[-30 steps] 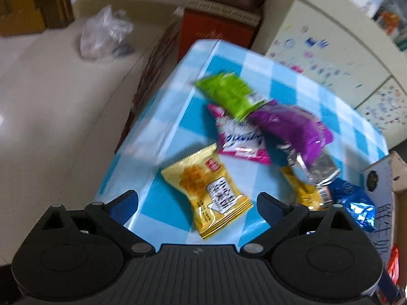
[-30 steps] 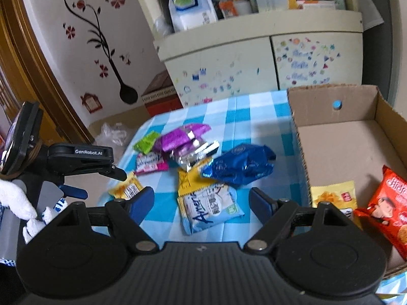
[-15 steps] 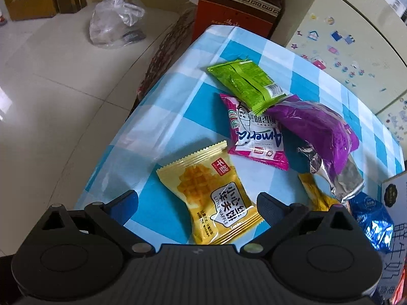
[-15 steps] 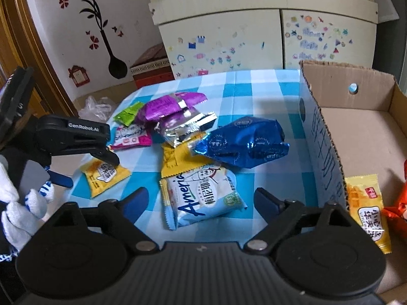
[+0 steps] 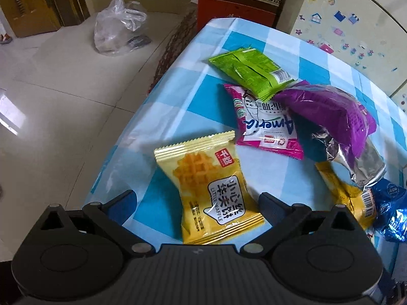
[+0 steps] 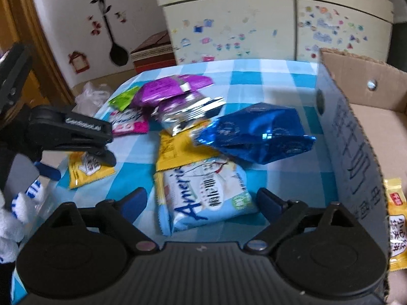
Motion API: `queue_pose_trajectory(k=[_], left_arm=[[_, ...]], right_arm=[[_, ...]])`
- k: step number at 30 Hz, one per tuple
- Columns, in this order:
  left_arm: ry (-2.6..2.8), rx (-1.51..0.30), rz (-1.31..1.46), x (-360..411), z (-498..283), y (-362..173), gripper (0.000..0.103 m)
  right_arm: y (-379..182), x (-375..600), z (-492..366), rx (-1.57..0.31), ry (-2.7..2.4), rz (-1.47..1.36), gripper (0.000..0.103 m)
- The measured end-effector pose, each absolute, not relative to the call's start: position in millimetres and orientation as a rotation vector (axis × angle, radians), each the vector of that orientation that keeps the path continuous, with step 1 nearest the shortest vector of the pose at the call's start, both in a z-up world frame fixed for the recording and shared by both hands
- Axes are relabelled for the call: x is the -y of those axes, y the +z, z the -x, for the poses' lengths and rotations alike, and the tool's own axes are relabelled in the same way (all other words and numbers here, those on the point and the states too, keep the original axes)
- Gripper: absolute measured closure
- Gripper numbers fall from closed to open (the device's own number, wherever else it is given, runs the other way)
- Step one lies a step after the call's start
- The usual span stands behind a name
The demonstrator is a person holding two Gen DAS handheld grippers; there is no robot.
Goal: Organize snacks
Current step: 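Grasp the white Amerio bag with the right tool while the left tool approaches another waffle pack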
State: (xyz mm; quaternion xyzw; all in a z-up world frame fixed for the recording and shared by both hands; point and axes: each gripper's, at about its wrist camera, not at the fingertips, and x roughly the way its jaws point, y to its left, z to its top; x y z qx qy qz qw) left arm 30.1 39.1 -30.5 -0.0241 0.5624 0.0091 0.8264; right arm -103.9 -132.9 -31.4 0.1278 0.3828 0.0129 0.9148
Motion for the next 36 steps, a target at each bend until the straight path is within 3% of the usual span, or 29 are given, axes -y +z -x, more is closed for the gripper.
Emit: queue_pose_trajectory(k=[18,20,23,27,32,36], left_arm=[[0.022,-1.183,0.045,-38,-25,-30,0.000],[0.016,-1.175,0.045,-38,-24,-30,0.001],[-0.001,-1.152,0.035,-37,-21,-26,0.011],[-0.018,-1.129,0.052,-41,-18,-21,0.030],[-0.056,-1.132,0.109,-49,-12,-17,0.039],[-0.075,-1.110,0.097,-51,-4,-12,0.050]], right_arm=[[-34,115,95,-0.772,-0.030,-0.163,0.009],[-34,113,94,-0.772,-0.030,-0.146,0.014],[-31,111,94,-0.775,-0.029,-0.129,0.028],[-29,109,98,-0.781,0.000,-0.137,0.035],[-22,107,106,-0.772,0.037,-0.161,0.046],[-20,107,114,-0.785,0.051,-0.179,0.046]])
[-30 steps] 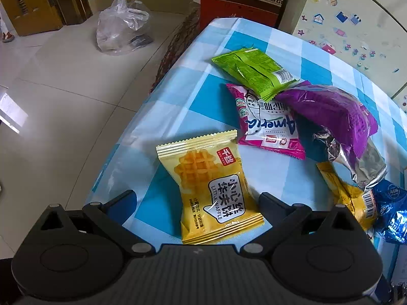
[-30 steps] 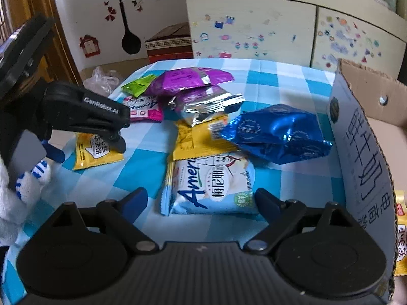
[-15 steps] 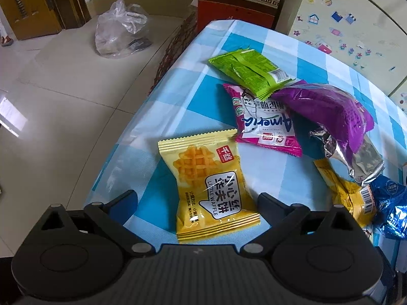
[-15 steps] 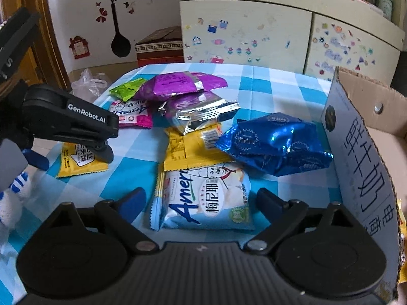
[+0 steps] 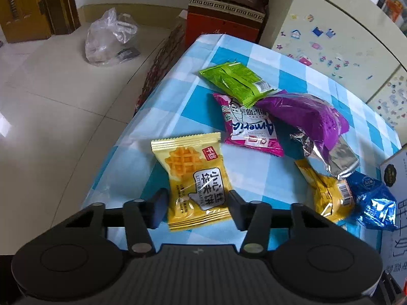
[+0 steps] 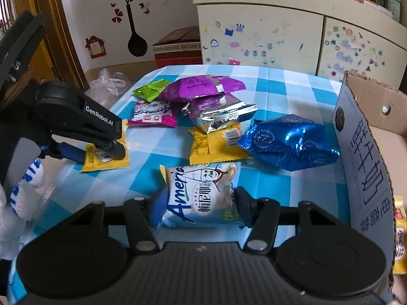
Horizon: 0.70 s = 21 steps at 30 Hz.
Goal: Organize snacks
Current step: 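Grasp the white Amerio bag with the right tool while the left tool approaches another waffle pack, then close the left tool on the yellow waffle pack while the right tool holds the Amerio bag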
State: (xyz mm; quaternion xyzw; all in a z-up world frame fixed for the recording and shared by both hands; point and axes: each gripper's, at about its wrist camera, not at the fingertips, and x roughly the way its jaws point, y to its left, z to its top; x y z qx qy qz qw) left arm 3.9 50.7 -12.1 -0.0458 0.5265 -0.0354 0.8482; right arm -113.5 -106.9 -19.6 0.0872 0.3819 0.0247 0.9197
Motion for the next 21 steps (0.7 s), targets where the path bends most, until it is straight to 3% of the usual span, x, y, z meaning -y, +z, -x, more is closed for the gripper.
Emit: queue_pose_trajectory(k=[14,21], left_arm=[[-0.065,-1.106,0.190,-75,17,-8,0.052],[-0.081,-1.070,0.232,-70,7,-6,0.030]], right_arm=[[-8,113,138,-0.776,0.091,-0.275,0.046],[-7,114,139,-0.771,0.082,-0.273,0.046]])
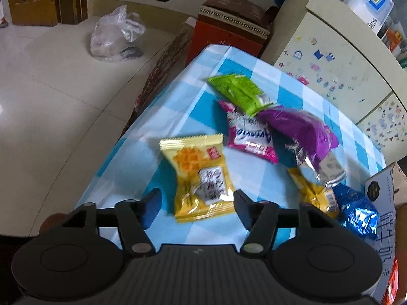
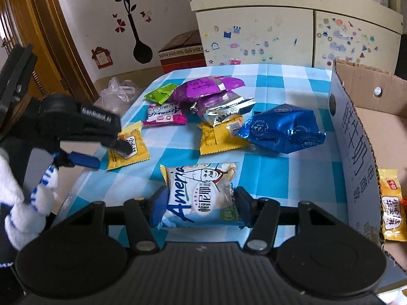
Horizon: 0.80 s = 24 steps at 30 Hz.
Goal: Organize snacks
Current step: 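Close the left tool on the yellow waffle pack while the right tool holds the Amerio bag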
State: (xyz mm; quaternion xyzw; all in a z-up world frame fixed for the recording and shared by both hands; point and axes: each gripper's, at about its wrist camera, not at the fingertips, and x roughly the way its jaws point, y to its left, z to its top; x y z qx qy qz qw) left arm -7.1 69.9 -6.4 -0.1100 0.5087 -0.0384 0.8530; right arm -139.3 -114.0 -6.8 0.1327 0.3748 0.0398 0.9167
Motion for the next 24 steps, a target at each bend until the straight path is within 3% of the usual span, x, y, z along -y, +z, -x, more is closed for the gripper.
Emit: queue_pose_trajectory(k=[3,14,17,19,24], left_arm=[[-0.079,-1.075,0.217,-62,-2,-8,0.018],[-0.016,-1.118,0.101,-45,-24,-25,0.012],[-0.004,-1.086,0.070,-44,-19,-24,0.024],[-0.010,-1.071,0.077,-47,-18,-21,0.041],[-0.021,-1.074,0.176,-59,-11,-13,0.046]], right_arm=[[-8,113,138,-0.773,0.084,-0.276,0.046],[-16,116,131,-0.792,0.078,-0.295,0.046],[-18,116,129,-0.796,0.077,-0.299,0.046],[-19,115,129,-0.798,0.075,-0.301,0.046],[-16,116,131,-0.785,0.078,-0.314,0.046]])
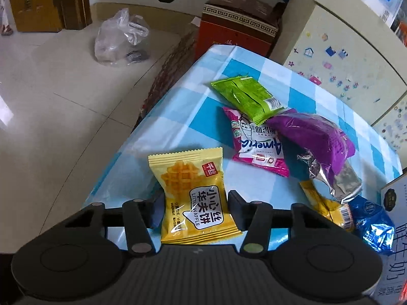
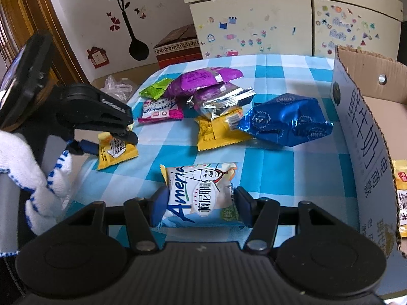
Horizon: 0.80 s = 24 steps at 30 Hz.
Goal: Organize snacks
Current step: 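Close the left tool on the yellow waffle pack while the right tool holds the Amerio bag, then carry the Amerio bag with the right tool while the left tool carries the waffle pack to the box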
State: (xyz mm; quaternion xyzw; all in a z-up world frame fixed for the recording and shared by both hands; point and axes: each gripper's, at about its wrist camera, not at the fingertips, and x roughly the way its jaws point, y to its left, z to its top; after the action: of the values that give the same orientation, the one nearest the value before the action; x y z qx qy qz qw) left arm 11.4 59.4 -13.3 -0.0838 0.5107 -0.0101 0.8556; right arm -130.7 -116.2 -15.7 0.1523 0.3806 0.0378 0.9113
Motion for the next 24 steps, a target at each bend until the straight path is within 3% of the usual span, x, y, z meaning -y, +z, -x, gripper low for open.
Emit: queue_pose_trajectory(k=[24], left_arm=[[-0.151,-0.960,0.172,-66,56,25,0.046]], right_arm=[[21,120,154,-0.681,0.089,-0.336,0.046]])
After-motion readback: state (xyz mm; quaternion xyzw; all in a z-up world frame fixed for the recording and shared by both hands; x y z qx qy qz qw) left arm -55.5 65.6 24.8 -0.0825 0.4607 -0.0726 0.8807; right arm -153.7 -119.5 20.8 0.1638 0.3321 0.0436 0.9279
